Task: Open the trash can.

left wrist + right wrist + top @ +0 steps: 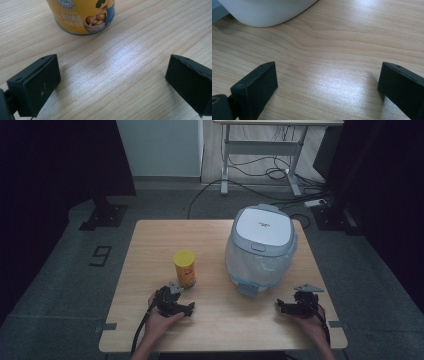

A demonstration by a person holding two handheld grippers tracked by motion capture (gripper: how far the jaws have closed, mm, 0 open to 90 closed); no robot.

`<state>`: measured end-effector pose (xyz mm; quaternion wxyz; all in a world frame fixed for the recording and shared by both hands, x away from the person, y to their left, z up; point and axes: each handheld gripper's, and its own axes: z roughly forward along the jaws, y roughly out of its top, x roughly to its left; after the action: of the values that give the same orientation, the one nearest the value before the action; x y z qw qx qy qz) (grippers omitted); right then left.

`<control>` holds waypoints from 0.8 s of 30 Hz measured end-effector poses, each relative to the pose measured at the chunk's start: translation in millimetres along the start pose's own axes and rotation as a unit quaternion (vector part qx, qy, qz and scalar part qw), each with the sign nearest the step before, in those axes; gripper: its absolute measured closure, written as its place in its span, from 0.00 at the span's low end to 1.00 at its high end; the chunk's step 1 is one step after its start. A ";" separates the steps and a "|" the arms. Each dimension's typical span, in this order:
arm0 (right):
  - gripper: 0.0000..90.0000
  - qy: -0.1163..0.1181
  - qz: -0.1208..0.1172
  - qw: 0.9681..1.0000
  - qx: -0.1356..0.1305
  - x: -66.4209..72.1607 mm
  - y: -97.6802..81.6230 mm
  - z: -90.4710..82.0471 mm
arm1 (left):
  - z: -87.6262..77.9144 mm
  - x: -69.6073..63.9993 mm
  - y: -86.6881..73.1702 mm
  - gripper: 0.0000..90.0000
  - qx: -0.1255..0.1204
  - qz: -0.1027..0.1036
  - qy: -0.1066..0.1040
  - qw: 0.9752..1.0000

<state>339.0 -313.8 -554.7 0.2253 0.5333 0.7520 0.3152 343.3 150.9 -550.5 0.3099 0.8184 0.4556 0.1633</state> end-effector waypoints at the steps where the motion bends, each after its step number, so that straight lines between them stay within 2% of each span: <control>1: 0.05 -0.001 0.001 1.000 -0.002 -0.1 -0.4 -0.5 | -0.9 0.6 -1.0 0.00 0.000 0.005 -0.005 1.000; 2: 0.05 -0.001 0.001 1.000 -0.002 -0.1 -0.4 -0.5 | -0.9 0.6 -1.0 0.00 0.000 0.005 -0.005 1.000; 4: 0.15 -0.010 0.014 1.000 -0.013 -1.6 -1.8 -5.4 | -2.5 0.4 -2.7 0.00 0.000 0.009 -0.009 1.000; 5: 0.15 -0.010 0.014 1.000 -0.013 -1.6 -1.8 -5.4 | -2.4 0.6 -2.6 0.00 0.000 0.011 -0.010 1.000; 7: 0.15 0.005 0.038 0.999 -0.027 -5.4 -0.7 -12.8 | -2.8 1.2 -3.2 0.00 0.000 0.015 -0.014 1.000; 10: 0.16 0.016 0.043 0.998 -0.038 -6.3 1.3 -18.9 | -3.0 1.1 -3.4 0.00 0.000 0.015 -0.014 1.000; 11: 0.19 0.024 0.047 0.997 -0.058 -6.6 4.8 -29.1 | -3.1 1.0 -3.4 0.00 0.000 0.015 -0.014 1.000; 13: 0.20 0.029 0.049 0.996 -0.065 -6.2 6.2 -33.1 | -3.1 1.0 -3.4 0.00 0.000 0.015 -0.014 1.000; 15: 0.25 0.046 0.050 0.993 -0.096 -5.9 13.0 -50.5 | -3.1 1.0 -3.4 0.00 0.000 0.015 -0.014 1.000; 17: 0.31 0.059 0.050 0.990 -0.115 -5.9 16.8 -60.2 | -3.1 1.0 -3.4 0.00 0.000 0.015 -0.014 1.000; 18: 0.31 0.059 0.050 0.990 -0.115 -5.9 16.8 -60.2 | -3.1 1.0 -3.4 0.00 0.000 0.015 -0.014 1.000; 19: 0.35 0.076 0.048 0.988 -0.125 -6.2 20.6 -67.9 | -3.1 1.0 -3.5 0.00 0.000 0.015 -0.015 1.000; 20: 0.35 0.076 0.048 0.988 -0.125 -6.2 20.6 -67.9 | -3.1 1.0 -3.5 0.00 0.000 0.016 -0.015 1.000; 21: 0.40 0.091 0.046 0.985 -0.136 -5.7 24.7 -75.1 | -3.1 0.9 -3.5 0.00 0.000 0.016 -0.015 1.000; 22: 0.43 0.096 0.044 0.984 -0.143 -5.4 26.8 -79.0 | -3.1 0.9 -3.5 0.00 0.000 0.016 -0.015 1.000; 23: 0.43 0.096 0.044 0.984 -0.143 -5.4 26.8 -79.0 | -3.1 0.9 -3.5 0.00 0.000 0.016 -0.015 1.000; 24: 0.48 0.108 0.041 0.981 -0.155 -4.8 31.4 -87.2 | -3.1 0.8 -3.5 0.00 0.000 0.017 -0.016 1.000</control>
<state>302.5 -331.5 -471.2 0.2096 0.4850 0.6914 0.4928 339.8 154.0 -550.5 0.3144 0.8282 0.4370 0.1557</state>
